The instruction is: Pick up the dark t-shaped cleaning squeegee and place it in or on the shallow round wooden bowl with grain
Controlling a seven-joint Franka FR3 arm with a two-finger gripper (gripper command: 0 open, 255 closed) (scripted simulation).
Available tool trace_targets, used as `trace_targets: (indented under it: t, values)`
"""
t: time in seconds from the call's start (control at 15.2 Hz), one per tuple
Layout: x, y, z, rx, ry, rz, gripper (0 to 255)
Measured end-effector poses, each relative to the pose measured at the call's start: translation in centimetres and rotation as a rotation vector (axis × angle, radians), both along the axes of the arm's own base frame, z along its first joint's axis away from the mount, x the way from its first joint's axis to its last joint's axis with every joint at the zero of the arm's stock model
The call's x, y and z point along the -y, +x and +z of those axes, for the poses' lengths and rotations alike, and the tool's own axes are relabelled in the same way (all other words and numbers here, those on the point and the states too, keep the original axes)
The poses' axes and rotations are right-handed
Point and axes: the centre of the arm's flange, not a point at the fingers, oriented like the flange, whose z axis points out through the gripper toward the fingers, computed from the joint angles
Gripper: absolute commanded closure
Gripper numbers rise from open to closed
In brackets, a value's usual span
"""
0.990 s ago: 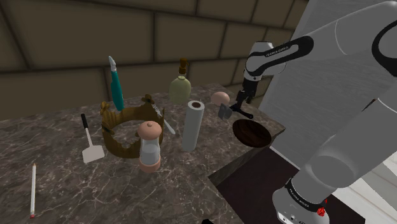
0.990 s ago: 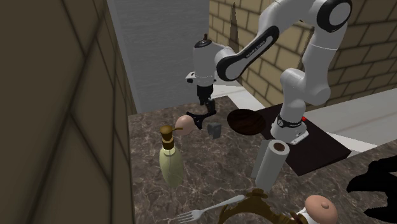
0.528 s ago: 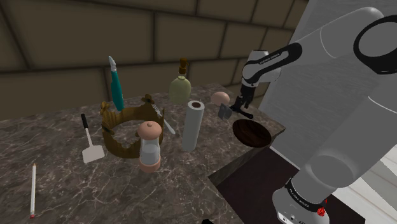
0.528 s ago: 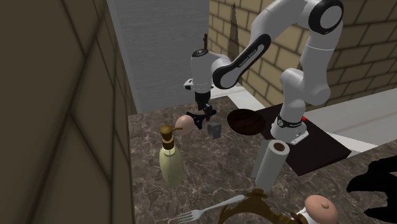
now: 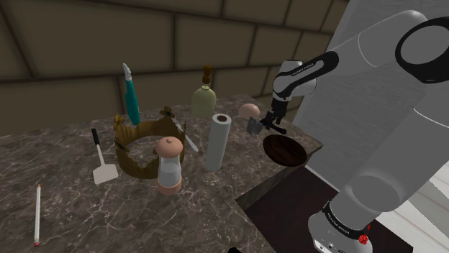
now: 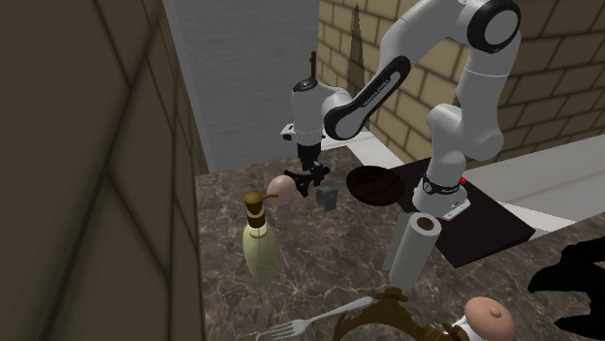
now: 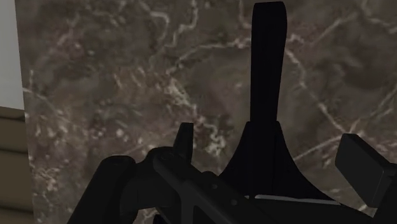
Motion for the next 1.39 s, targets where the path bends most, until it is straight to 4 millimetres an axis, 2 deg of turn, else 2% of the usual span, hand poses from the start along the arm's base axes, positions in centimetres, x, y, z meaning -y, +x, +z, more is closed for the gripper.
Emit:
trace_targets:
  t: [0.07, 0.79, 1.39]
  values:
    - [0.0, 0.0, 0.0, 0.0, 0.0, 0.0, 255]
    - [-0.2, 0.1, 0.4, 0.005, 0.0, 0.003, 255]
    - [0.0, 0.0, 4.6, 0.0, 0.0, 0.0, 255]
